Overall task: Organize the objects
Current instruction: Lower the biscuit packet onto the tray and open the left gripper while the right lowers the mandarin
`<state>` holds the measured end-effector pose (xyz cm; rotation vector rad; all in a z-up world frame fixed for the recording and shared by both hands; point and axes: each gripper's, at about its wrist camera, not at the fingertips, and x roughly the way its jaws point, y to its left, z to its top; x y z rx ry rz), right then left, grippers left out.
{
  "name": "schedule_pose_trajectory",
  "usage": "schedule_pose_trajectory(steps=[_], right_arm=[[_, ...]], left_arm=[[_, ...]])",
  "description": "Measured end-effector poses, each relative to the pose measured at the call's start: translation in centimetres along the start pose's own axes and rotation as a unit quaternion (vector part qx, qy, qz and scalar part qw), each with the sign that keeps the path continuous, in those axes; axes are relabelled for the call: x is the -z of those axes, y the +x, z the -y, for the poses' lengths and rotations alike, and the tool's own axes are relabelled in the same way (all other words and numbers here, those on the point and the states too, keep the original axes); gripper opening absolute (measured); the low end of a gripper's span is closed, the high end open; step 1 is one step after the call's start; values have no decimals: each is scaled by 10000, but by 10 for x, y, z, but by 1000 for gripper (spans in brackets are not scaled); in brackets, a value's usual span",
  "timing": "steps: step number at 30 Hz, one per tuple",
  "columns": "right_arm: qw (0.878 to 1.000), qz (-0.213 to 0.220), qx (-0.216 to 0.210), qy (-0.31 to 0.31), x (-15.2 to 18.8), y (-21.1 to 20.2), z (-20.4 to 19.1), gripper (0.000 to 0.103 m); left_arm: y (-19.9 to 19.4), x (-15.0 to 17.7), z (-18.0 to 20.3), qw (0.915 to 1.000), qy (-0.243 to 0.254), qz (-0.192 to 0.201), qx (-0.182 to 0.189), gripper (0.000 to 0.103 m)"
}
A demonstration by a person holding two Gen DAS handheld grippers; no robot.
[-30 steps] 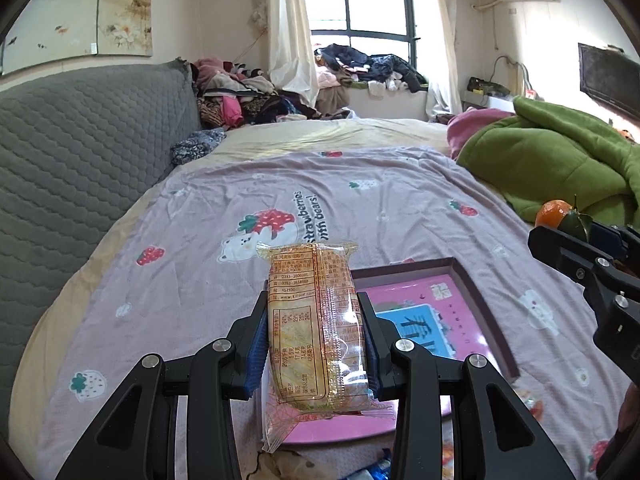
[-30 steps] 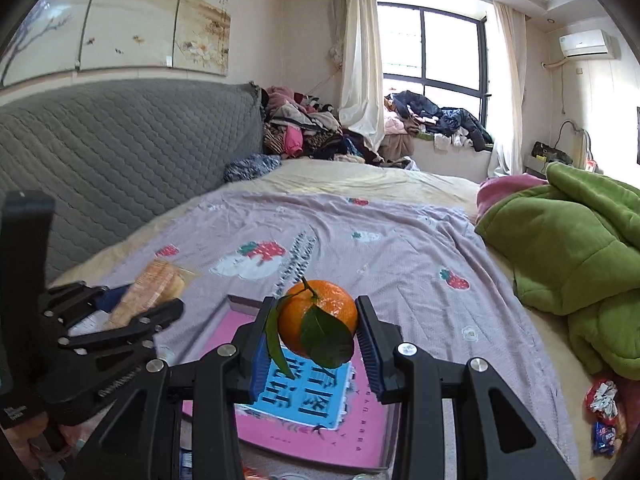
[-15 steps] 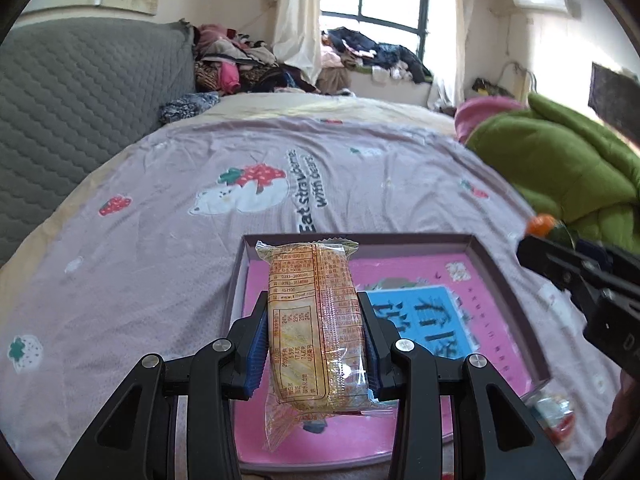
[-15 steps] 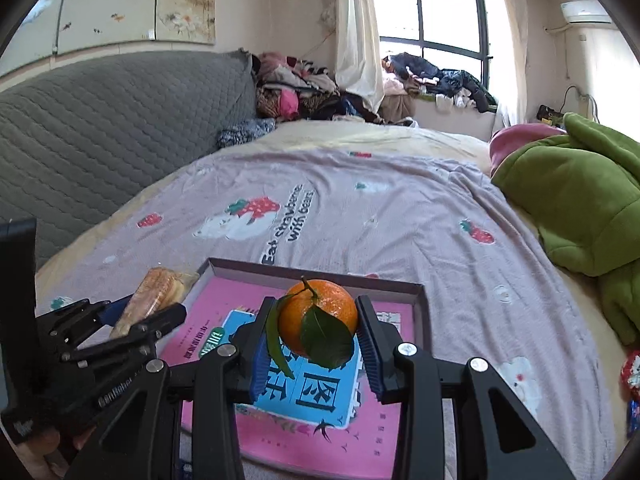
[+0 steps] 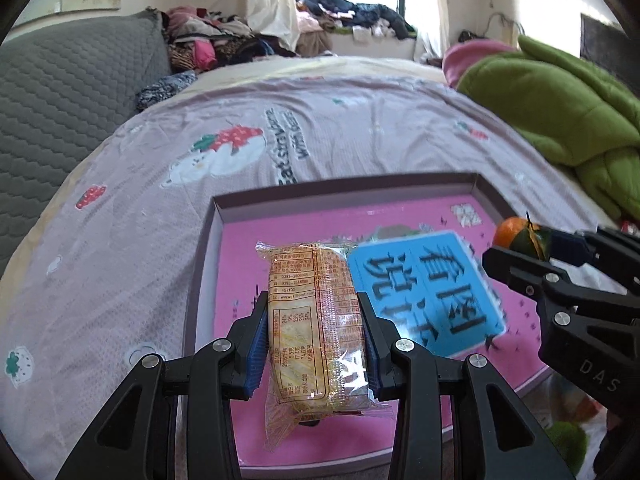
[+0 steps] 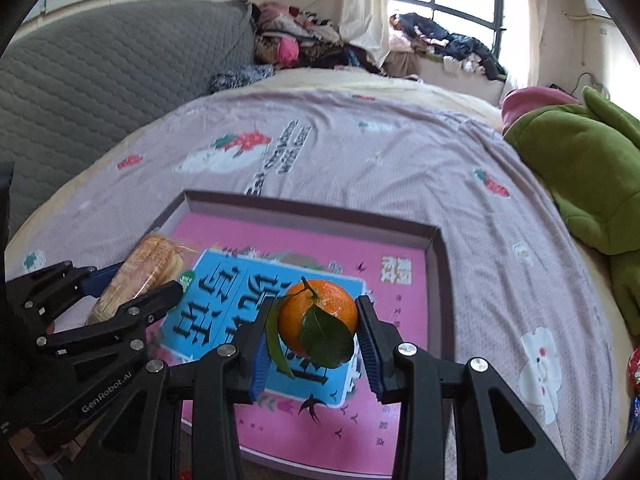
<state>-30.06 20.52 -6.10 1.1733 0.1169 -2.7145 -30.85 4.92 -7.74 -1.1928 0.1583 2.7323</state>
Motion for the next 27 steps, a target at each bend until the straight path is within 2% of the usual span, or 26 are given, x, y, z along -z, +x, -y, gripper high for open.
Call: schedule_pose_trajectory(steps=[5,16,27], right_arm=[[9997,-201,56,-116,3,11,-6,39],[9982,-549,145,-197,9,31,-13,39],[9955,-904,219,-156,16,47,-11,39]], left_arm=[[9,3,-2,9997,-66,-211,129,41],[26,10,-2,9982,-122,-575,126,41],[36,14,-4,9963,-233,-802,197,41]])
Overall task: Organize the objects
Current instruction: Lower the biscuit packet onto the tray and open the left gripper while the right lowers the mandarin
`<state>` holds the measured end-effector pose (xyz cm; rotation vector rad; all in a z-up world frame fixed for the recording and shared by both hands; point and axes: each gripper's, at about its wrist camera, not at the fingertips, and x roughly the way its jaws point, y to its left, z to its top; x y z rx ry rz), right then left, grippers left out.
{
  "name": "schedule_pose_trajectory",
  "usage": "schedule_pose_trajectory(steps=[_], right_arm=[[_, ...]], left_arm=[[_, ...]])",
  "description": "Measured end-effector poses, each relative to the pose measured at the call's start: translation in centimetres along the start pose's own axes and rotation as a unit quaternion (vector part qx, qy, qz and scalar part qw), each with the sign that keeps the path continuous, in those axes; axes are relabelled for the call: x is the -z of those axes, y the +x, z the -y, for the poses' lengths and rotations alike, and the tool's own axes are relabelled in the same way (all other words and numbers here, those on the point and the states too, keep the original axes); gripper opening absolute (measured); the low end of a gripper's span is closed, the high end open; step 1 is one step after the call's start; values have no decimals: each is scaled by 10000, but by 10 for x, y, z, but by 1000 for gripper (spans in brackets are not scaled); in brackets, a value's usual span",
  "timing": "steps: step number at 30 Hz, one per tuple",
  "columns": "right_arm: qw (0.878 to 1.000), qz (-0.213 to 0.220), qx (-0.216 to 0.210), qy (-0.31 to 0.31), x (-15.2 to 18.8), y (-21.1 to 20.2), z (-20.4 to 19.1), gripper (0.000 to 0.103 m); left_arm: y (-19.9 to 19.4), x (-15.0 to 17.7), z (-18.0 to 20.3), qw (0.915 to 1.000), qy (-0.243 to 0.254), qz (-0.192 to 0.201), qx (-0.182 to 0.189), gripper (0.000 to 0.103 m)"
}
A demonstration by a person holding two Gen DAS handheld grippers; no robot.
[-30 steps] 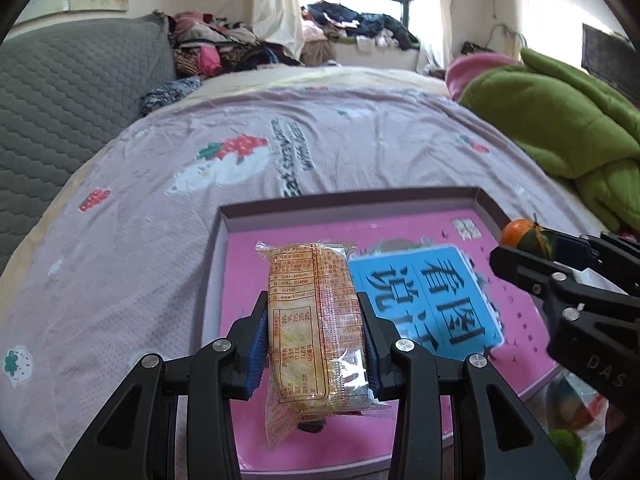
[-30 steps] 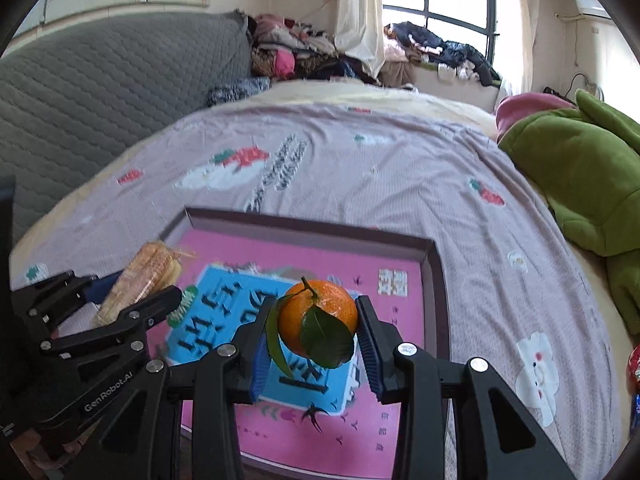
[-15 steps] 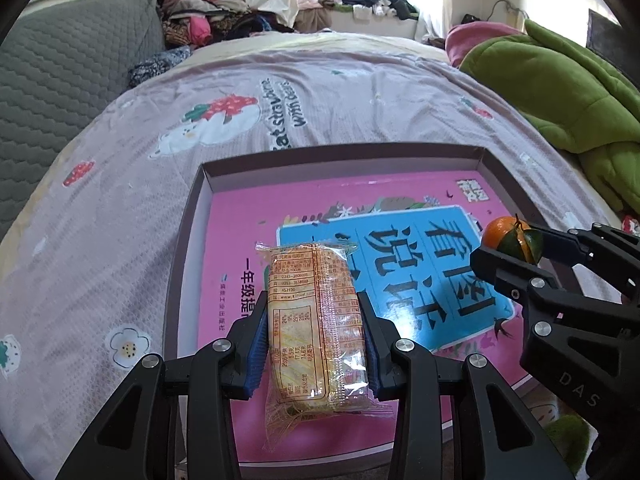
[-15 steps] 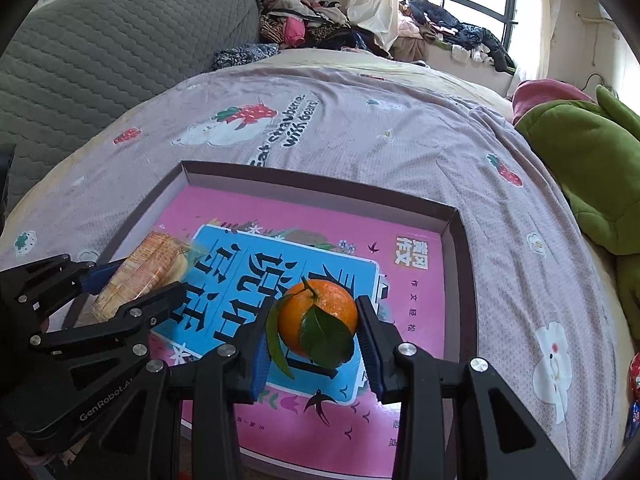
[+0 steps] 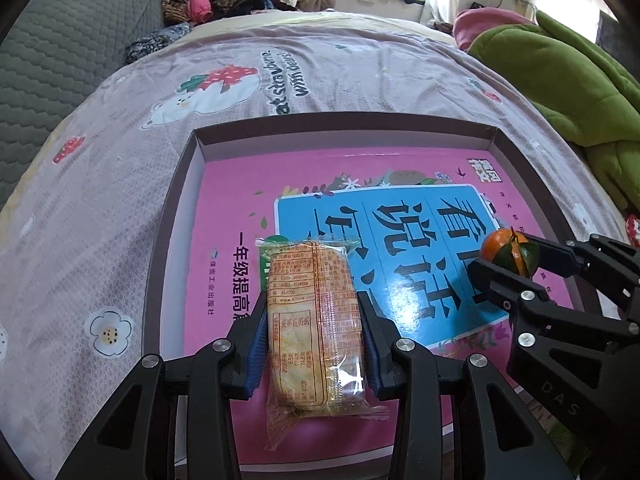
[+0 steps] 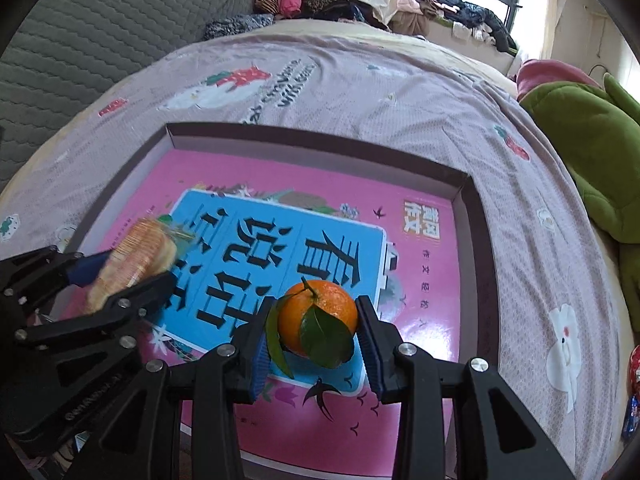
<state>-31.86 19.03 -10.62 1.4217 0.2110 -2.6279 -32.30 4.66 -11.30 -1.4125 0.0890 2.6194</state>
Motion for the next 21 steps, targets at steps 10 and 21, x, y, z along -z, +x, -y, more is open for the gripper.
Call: schedule_pose_trajectory(steps=[10,21], right_arm=[[9999,-64,-96,62,1,0,2,40],[9998,125,-61,159,-3,-9,6,41]], left_arm=[[1,0,0,10000,22,-40,14,41],[-12,-2,1,9997,-109,67,208,48]])
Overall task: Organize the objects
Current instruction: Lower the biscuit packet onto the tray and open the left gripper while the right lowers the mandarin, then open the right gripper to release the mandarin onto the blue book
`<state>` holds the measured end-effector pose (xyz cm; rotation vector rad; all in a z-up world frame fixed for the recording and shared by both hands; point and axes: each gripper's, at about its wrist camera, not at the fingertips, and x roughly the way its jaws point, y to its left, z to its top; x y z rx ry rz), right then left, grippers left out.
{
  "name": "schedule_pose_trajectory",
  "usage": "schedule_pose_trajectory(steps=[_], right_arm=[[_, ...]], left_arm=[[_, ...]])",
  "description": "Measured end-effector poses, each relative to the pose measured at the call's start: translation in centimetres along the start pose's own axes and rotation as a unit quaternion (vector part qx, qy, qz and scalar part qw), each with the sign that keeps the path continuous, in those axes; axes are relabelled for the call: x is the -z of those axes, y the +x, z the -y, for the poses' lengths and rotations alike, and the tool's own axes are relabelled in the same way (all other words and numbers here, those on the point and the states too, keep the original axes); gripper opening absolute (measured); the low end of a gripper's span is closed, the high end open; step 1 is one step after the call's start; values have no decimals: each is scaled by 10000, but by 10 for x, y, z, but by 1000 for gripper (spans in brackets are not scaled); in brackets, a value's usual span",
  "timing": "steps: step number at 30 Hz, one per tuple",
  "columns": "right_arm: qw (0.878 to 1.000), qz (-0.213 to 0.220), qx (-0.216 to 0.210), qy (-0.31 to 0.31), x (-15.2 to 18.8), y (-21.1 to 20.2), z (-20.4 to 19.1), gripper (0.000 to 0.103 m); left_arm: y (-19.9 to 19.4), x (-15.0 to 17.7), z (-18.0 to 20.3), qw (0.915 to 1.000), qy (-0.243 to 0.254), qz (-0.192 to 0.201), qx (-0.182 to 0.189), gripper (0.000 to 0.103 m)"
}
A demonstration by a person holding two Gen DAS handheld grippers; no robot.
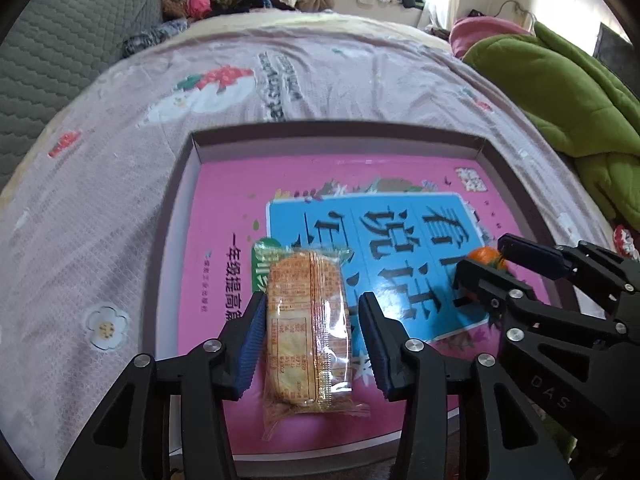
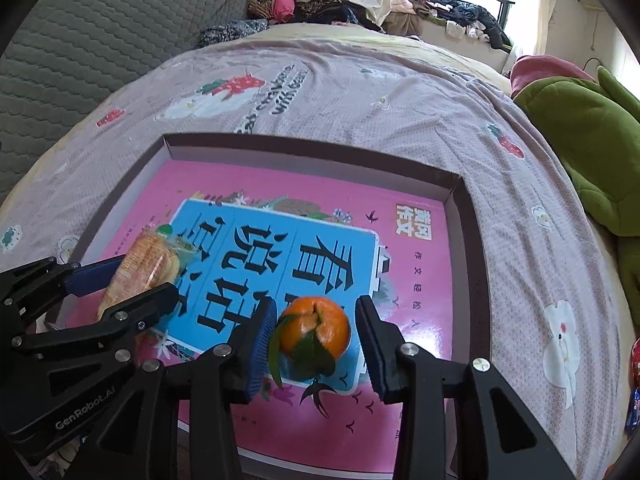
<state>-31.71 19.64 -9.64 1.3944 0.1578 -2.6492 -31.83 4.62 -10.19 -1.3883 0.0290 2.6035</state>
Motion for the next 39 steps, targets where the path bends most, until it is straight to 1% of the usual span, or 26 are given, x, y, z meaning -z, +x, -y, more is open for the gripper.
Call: schedule_pose_trajectory(steps=[1,4,8,15,18,23,31,35,36,39], right_arm=[[10000,25,-16,16,-1,-1,0,41],[9999,100,-18,27,-2,-5,1,41],[9999,139,-33,78,-3,-8,3,41],[9994,281,-49,199,-4,-16,9,42],[9991,348,-71,252,-4,-19,11,42],[9982,499,-80,328,-4,-29,14,42],[9952,789,-122,570,-5,-53,19,42],[9942,900,-183,559,-6,-67,15,49],[9939,927,-191,561,-5,-70,14,50],[9925,1056,-187,589,-3,-85,10,51]], left_arm=[[-4,0,2,10000,32,60,7,49],[-9,-2,3,9999,33,129,4,58],[-12,-2,0,9998,-12,164,-132,58],[-17,-3,-4,9997,-80,203,-65,60],[-23,-4,-4,9996,-119,266,24,60],[-32,-5,-5,9991,-137,395,-9,64],[-54,-5,-3,9981,-81,601,77,66],[-69,-4,-6,9971,-158,740,111,66],[-74,-4,-7,9967,-186,787,82,67],[-86,2,-9,9958,-275,877,48,71]])
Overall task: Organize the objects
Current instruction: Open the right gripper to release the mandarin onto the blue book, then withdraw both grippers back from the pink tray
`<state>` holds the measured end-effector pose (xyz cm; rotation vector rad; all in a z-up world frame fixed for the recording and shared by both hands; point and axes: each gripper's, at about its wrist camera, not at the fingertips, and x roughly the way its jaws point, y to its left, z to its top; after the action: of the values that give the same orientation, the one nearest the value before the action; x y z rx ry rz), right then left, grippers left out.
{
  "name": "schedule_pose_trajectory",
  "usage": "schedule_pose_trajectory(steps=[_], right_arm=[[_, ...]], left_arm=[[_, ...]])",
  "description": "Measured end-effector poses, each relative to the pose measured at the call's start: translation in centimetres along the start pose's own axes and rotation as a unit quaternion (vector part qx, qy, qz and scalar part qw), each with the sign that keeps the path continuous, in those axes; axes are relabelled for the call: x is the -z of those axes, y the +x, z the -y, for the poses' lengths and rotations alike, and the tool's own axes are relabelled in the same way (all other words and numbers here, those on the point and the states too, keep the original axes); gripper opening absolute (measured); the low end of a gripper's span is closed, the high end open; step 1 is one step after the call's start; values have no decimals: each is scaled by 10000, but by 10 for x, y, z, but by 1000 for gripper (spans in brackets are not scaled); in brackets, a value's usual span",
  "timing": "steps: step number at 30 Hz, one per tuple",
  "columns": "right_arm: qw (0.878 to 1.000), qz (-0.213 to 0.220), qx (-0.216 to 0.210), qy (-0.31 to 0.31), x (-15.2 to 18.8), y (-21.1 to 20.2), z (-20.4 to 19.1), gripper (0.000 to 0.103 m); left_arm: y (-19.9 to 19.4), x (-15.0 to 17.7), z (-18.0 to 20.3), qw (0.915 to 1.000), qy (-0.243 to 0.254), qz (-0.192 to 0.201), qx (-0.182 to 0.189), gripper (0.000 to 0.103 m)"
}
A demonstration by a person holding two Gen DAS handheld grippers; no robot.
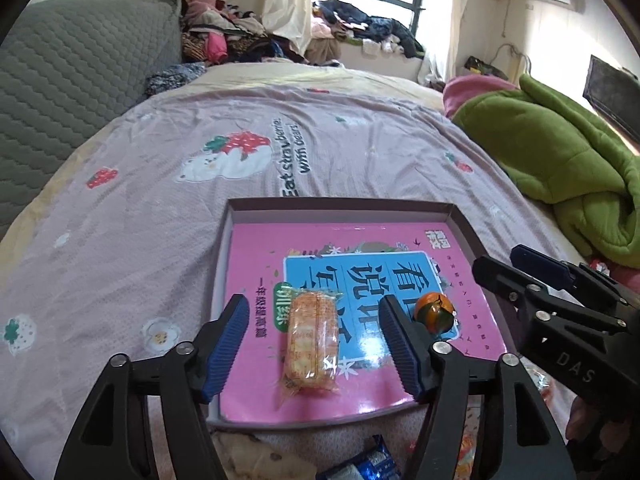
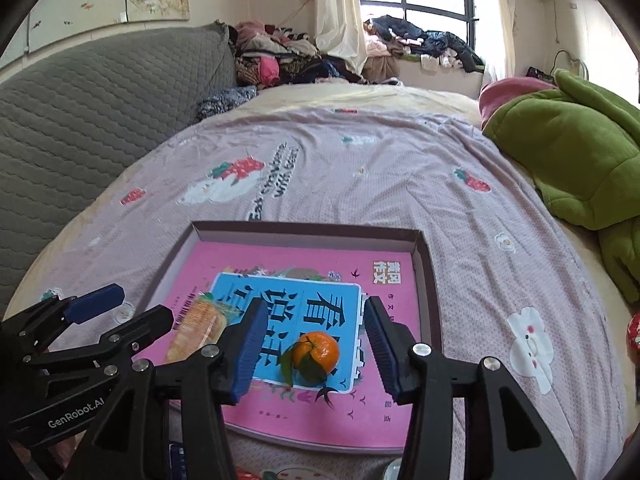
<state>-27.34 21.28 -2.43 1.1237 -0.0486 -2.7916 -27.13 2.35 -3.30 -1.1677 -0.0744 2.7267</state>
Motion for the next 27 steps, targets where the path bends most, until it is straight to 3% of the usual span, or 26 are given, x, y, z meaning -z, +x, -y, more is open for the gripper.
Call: schedule_pose_trajectory(steps=[10,27], right_arm=[[9989,94,225,-406,-1,-53,-24,52],[9982,359,233,-415,-1,-147,-36,53]], left_arm=[[-54,25,-18,9972,-668,235,222,73],[-146,34,-12,9979,-512,357,-147,74]])
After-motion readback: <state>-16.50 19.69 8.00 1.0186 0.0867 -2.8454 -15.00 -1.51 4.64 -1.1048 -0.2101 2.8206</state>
